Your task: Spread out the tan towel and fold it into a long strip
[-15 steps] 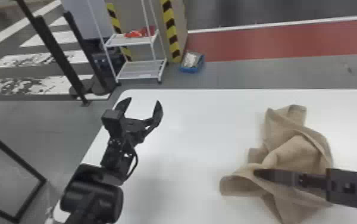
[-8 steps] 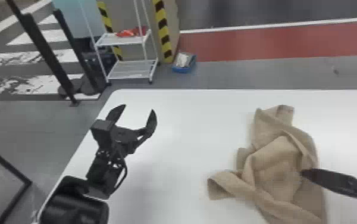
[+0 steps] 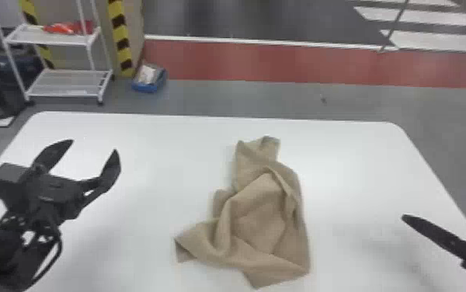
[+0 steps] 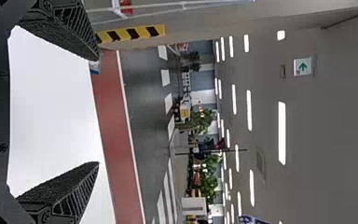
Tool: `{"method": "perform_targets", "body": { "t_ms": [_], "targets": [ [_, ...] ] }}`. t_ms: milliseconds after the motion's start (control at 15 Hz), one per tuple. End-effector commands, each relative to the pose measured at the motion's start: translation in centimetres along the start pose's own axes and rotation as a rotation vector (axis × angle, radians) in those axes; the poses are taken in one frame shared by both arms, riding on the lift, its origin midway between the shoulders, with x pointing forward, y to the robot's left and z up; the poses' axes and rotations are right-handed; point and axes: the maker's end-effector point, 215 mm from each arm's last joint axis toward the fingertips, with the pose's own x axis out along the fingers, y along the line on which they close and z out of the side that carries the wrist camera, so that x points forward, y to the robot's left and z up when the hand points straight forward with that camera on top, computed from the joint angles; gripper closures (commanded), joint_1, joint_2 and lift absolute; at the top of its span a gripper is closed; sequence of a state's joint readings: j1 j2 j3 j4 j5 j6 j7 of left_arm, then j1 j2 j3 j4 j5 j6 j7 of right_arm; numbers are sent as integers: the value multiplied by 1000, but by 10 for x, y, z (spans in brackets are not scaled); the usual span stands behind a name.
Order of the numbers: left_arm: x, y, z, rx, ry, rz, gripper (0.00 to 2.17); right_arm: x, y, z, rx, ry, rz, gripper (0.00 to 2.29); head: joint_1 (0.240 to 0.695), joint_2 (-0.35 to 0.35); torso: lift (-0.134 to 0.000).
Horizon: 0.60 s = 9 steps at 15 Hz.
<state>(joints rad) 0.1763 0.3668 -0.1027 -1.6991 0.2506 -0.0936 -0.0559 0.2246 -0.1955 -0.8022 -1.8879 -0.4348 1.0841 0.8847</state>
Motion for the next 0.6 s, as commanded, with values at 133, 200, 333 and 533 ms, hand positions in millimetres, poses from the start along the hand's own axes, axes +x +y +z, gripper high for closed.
{"method": "perform_targets", "body": {
  "t_ms": [133, 200, 333, 533],
  "targets": [
    [-13, -43, -22, -98, 121, -122, 218, -29, 0, 46, -139, -194, 16, 211, 695, -248, -124],
    [-15, -59, -33, -110, 160, -156, 221, -31, 3, 56, -190, -246, 15, 218, 695, -266, -124],
    [-18, -90, -45, -127, 199, -228, 252, -31, 4, 57, -205, -275, 14, 218, 695, -313, -124],
    [-22, -135, -59, -146, 258, -321, 326, -34, 4, 51, -223, -282, 8, 218, 695, -350, -124]
  ]
}}
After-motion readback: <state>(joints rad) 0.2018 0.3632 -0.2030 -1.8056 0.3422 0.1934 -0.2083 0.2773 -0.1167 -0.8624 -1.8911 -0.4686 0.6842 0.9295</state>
